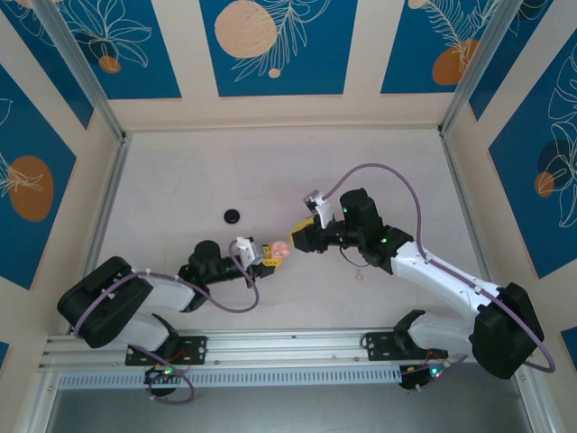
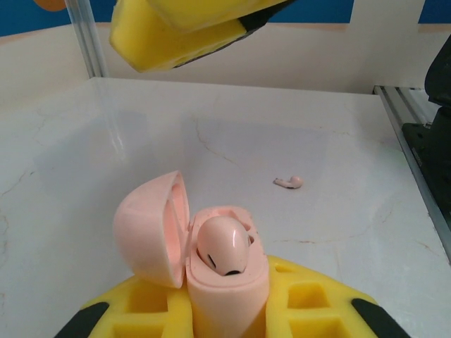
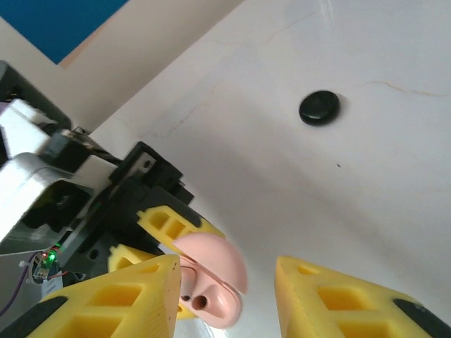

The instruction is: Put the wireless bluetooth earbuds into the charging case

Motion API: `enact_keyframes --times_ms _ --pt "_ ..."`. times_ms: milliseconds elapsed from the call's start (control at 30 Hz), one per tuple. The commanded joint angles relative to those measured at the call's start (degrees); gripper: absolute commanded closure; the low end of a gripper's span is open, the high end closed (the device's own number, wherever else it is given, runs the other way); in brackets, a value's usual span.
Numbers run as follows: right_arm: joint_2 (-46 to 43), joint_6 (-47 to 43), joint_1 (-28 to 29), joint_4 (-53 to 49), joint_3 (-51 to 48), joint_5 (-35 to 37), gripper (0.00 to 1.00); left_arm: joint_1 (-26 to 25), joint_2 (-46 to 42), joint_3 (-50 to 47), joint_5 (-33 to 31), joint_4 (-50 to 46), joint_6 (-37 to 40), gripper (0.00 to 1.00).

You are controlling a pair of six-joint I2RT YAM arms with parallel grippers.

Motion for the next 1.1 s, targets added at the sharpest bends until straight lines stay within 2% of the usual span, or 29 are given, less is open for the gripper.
enact_keyframes --times_ms 0,233,467,767,1067 --pt "1.78 1.64 -3.25 -11.07 3.46 2.05 0.6 -0.19 -2.92 -0.54 -0.67 -5.05 2.7 0.87" --pt "9.16 6.31 -12.85 -32.05 8.87 9.75 0.6 -0.22 -8.26 0.19 -2.49 -14.36 5.18 0.86" --pt "13.83 10.81 -21.52 -40.52 7.52 11.28 0.59 -0.27 -11.35 0.27 -3.59 -18.54 6.23 0.86" --pt "15.82 17.23 -22.06 -46.86 4.94 18.73 0.55 -0.27 -10.61 0.5 -3.36 -19.45 6.97 0.86" --pt "20.64 18.59 -20.89 -45.83 3.75 15.99 0.55 -0.24 -11.05 0.58 -3.15 -19.2 6.7 0.86"
